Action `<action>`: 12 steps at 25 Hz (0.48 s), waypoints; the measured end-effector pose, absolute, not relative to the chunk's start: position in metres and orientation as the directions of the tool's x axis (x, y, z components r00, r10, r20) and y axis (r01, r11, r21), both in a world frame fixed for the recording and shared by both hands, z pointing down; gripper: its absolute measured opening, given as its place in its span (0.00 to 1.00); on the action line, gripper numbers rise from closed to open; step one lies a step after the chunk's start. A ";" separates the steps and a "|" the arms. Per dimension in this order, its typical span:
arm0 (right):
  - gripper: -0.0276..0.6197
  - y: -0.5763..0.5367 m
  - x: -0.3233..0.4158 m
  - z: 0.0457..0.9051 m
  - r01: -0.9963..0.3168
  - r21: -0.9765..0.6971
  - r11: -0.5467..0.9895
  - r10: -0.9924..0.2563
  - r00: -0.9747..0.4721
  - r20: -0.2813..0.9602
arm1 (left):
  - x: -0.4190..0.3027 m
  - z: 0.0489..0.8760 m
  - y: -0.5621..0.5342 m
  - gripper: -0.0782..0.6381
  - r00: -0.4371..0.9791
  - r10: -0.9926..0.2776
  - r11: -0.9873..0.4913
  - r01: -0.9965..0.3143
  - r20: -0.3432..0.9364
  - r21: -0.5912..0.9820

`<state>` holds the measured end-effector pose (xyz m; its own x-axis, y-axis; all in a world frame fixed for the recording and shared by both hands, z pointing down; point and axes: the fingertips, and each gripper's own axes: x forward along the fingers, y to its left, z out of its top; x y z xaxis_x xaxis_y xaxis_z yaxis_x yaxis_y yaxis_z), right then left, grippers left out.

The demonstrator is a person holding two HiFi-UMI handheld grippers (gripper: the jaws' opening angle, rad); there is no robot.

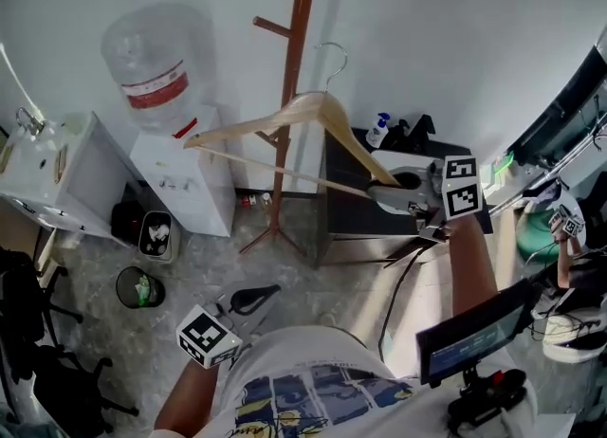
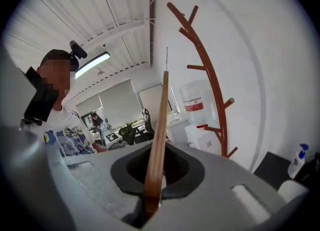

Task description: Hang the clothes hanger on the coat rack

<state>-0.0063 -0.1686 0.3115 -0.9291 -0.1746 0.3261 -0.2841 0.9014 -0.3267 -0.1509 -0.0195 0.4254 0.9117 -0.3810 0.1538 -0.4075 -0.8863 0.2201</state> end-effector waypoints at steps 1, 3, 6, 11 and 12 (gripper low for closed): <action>0.06 -0.174 -0.010 0.302 -0.279 -0.308 0.910 -0.176 -0.930 0.323 | -0.155 0.425 -0.020 0.11 0.909 -0.387 -0.884 -0.413 0.153 0.219; 0.06 -0.185 -0.016 0.282 -0.264 -0.272 0.925 -0.174 -0.934 0.312 | -0.162 0.424 -0.021 0.11 0.903 -0.401 -0.878 -0.427 0.153 0.217; 0.06 -0.200 -0.022 0.251 -0.232 -0.229 0.946 -0.163 -0.945 0.285 | -0.168 0.423 -0.026 0.11 0.892 -0.428 -0.867 -0.451 0.148 0.212; 0.06 -0.227 -0.021 0.216 -0.192 -0.206 0.960 -0.135 -0.956 0.260 | -0.165 0.418 -0.035 0.11 0.879 -0.462 -0.848 -0.478 0.120 0.231; 0.06 -0.234 -0.018 0.211 -0.189 -0.209 0.959 -0.133 -0.957 0.257 | -0.162 0.417 -0.037 0.11 0.876 -0.468 -0.844 -0.482 0.116 0.236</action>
